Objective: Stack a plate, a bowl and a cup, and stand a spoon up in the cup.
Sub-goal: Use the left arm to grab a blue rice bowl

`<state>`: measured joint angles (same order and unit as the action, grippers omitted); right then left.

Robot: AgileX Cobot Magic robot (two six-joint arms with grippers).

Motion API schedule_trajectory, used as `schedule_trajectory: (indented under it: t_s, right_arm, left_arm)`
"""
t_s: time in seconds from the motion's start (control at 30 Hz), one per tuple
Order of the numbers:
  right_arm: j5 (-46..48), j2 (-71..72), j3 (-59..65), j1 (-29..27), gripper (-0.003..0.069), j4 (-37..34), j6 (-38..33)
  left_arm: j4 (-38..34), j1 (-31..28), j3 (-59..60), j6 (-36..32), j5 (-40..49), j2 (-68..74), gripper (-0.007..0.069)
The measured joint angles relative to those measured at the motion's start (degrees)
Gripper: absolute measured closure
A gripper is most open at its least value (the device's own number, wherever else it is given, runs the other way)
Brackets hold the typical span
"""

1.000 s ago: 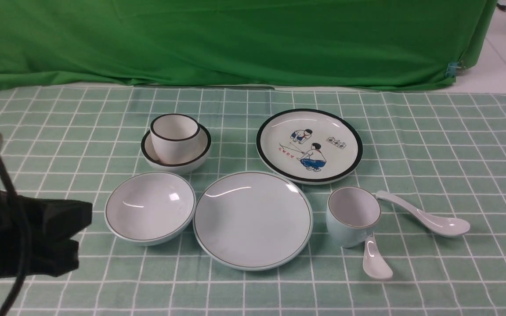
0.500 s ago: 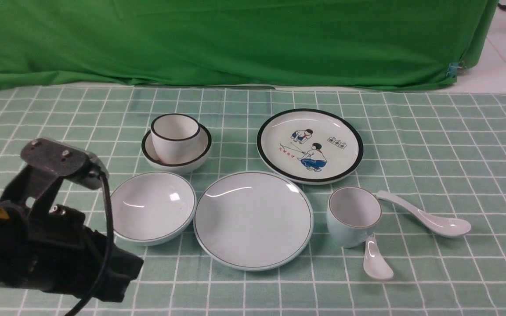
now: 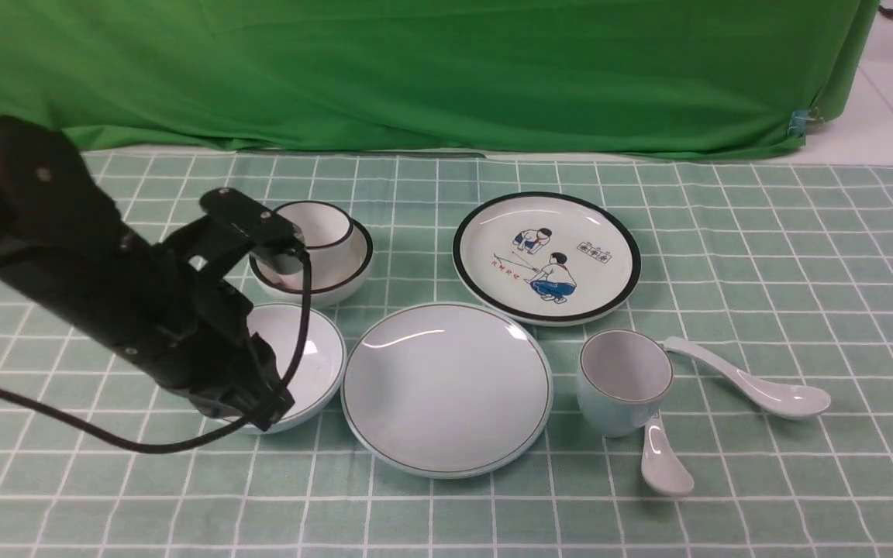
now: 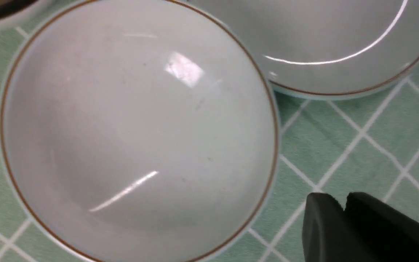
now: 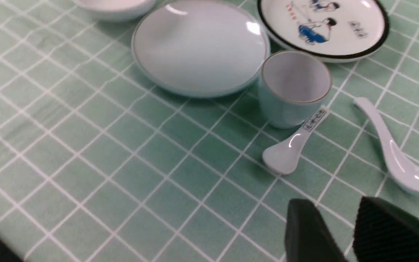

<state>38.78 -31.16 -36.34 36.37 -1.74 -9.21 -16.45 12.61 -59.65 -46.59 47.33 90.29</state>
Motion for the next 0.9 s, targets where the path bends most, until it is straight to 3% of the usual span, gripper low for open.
schedule_trajectory:
  t_s: [0.23, 0.37, 0.6, 0.9]
  right_arm:
    - [-0.5, -2.4, 0.0, 3.0, 0.0421, 0.7, -0.8]
    - [-2.7, -2.4, 0.0, 3.1, 0.0428, 0.9, -0.8]
    - [-3.4, -2.4, 0.0, 3.2, 0.0428, 0.9, -0.7]
    - [-2.6, -2.4, 0.0, 3.2, 0.0428, 0.9, 1.1]
  left_arm:
    - [1.4, 1.2, -0.1, -4.4, -4.3, 1.0, 0.0311]
    - [3.4, 5.1, 0.0, -5.7, -5.5, 1.0, 0.0237]
    - [14.0, 8.5, 0.0, -2.0, -9.2, 2.0, 0.0218]
    - [17.5, 8.5, 0.0, -1.1, -11.1, 8.2, 0.0218]
